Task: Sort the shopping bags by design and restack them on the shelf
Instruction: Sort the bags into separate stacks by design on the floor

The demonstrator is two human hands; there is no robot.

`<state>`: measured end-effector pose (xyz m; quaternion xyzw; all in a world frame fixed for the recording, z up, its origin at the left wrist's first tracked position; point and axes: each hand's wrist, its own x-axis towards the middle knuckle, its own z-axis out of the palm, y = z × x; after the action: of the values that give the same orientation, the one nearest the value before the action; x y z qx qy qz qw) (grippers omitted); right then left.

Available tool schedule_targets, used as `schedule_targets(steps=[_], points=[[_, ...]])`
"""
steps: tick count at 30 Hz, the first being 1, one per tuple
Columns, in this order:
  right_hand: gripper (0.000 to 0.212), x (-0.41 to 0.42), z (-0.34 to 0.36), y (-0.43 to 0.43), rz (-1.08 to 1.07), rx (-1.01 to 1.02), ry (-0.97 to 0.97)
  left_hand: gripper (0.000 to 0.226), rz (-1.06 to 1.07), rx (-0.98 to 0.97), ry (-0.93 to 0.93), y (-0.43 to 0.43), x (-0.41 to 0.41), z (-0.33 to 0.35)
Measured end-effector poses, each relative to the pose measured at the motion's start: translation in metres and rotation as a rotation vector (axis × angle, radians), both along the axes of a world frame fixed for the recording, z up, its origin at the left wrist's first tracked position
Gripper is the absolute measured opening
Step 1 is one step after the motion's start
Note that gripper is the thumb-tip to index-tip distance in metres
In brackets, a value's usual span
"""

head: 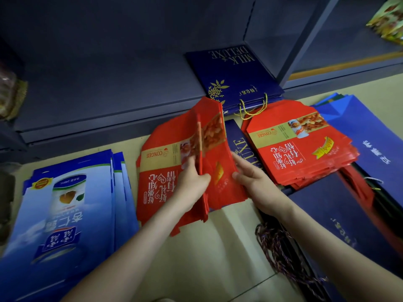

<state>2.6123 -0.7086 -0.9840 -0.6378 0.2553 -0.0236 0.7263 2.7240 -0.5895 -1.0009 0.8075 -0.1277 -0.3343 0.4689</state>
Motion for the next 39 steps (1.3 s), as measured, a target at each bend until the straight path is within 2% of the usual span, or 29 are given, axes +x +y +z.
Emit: schedule_targets(steps=[3,4,5,7,9,10,12,15,16,18,20,21,23,26,28,29,32,33,34,36,37,39], points=[[0.064,0.004,0.002,-0.010,-0.162,-0.510,0.179,0.059,0.114,0.017,-0.111,0.006,0.005,0.004],[0.066,0.005,0.002,-0.013,-0.182,-0.597,0.217,0.059,0.138,-0.003,-0.135,0.007,0.006,0.006],[0.067,0.006,0.004,-0.014,-0.191,-0.590,0.223,0.060,0.139,-0.027,-0.163,0.007,0.005,0.012],[0.062,0.007,0.013,-0.009,-0.182,-0.333,0.146,0.061,0.070,-0.092,-0.218,0.000,0.000,0.019],[0.042,0.010,0.026,0.002,-0.068,-0.029,0.086,0.059,-0.045,-0.148,-0.217,-0.011,-0.009,0.024],[0.033,0.011,0.032,0.006,-0.013,0.025,0.091,0.055,-0.103,-0.171,-0.167,-0.017,-0.013,0.023],[0.027,0.010,0.028,0.004,-0.030,0.027,0.098,0.049,-0.183,-0.264,0.024,-0.025,-0.018,0.018],[0.034,0.001,0.011,-0.012,-0.191,-0.131,0.166,0.066,-0.331,-0.305,0.286,-0.029,-0.023,0.007],[0.036,-0.005,0.010,-0.019,-0.247,-0.129,0.179,0.072,-0.391,-0.289,0.275,-0.031,-0.025,0.006],[0.035,-0.020,0.010,-0.039,-0.313,-0.072,0.151,0.076,-0.440,-0.227,0.032,-0.036,-0.026,0.002],[0.031,-0.038,0.017,-0.064,-0.362,-0.021,0.115,0.082,-0.202,-0.123,-0.298,-0.041,-0.020,-0.009],[0.029,-0.048,0.021,-0.076,-0.381,0.012,0.089,0.087,-0.036,-0.057,-0.361,-0.042,-0.014,-0.014],[0.029,-0.066,0.026,-0.100,-0.407,0.063,0.045,0.102,0.173,0.016,-0.221,-0.044,-0.001,-0.028],[0.031,-0.083,0.024,-0.130,-0.454,0.076,0.041,0.110,0.218,-0.183,0.152,-0.052,0.005,-0.042],[0.036,-0.089,0.015,-0.151,-0.433,-0.053,0.099,0.103,0.132,-0.267,0.222,-0.061,0.000,-0.049],[0.047,-0.091,0.009,-0.160,-0.382,-0.220,0.198,0.100,0.098,-0.284,0.208,-0.065,-0.004,-0.053],[0.124,-0.087,-0.015,-0.172,-0.111,-0.953,0.700,0.100,0.010,-0.352,0.145,-0.083,-0.023,-0.061],[0.139,-0.083,-0.022,-0.161,0.046,-1.107,0.774,0.098,-0.040,-0.362,0.107,-0.090,-0.032,-0.058],[0.145,-0.079,-0.029,-0.145,0.240,-1.193,0.758,0.095,-0.080,-0.362,0.068,-0.097,-0.040,-0.055],[0.146,-0.073,-0.044,-0.108,0.546,-1.239,0.608,0.086,-0.110,-0.386,0.008,-0.108,-0.050,-0.051],[0.146,-0.072,-0.051,-0.092,0.603,-1.277,0.531,0.079,-0.103,-0.407,0.007,-0.112,-0.052,-0.050],[0.140,-0.078,-0.065,-0.079,0.524,-1.410,0.387,0.067,-0.098,-0.446,0.036,-0.116,-0.051,-0.049]])
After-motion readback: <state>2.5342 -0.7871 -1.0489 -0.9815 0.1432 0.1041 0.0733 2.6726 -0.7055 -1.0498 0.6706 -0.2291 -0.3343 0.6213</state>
